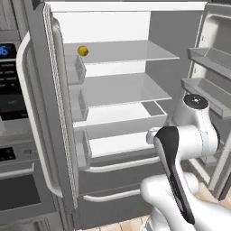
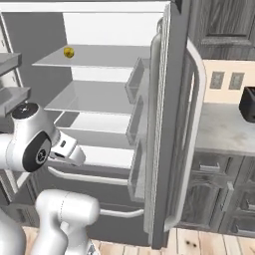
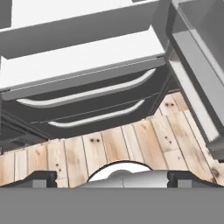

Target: Gather the lemon and sweet potato from the fridge and place them on a tray on the dining counter. Then gather the fishs from the fridge and place them on the other tray.

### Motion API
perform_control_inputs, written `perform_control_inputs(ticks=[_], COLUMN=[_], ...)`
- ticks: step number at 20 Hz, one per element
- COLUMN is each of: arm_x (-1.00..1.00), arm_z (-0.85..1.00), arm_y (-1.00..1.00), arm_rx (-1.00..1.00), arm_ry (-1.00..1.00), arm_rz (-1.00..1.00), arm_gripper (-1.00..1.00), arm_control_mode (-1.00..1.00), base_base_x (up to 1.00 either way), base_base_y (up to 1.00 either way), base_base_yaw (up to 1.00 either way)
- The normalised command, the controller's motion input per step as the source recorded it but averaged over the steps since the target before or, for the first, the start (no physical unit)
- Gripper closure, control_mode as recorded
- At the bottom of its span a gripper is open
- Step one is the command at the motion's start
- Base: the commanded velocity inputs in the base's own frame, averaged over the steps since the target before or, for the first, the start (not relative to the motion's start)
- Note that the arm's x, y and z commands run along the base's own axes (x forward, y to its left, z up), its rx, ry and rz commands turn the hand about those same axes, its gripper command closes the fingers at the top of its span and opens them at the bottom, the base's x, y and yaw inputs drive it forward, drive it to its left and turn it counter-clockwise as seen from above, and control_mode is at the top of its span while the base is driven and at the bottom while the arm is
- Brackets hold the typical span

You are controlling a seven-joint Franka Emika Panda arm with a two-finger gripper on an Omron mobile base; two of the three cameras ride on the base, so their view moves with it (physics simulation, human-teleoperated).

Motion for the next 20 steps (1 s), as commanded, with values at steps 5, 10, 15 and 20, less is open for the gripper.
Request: perform_control_inputs(ticks=[5,10,15,20], arm_x=[0.00,0.00,0.00,0.00], arm_z=[0.00,0.00,0.00,0.00], arm_y=[0.00,0.00,0.00,0.00], arm_rx=[0.00,0.00,0.00,0.00], arm_ry=[0.00,0.00,0.00,0.00], arm_rz=[0.00,0.00,0.00,0.00], arm_gripper=[-1.00,-1.00,-1.00,-1.00], arm_control_mode=[1.00,1.00,1.00,1.00], base_base_x=[0.54,0.62,0.55,0.62], base_base_y=[0.16,0.21,0.25,0.18], base_base_yaw=[-0.09,-0.02,0.00,0.00])
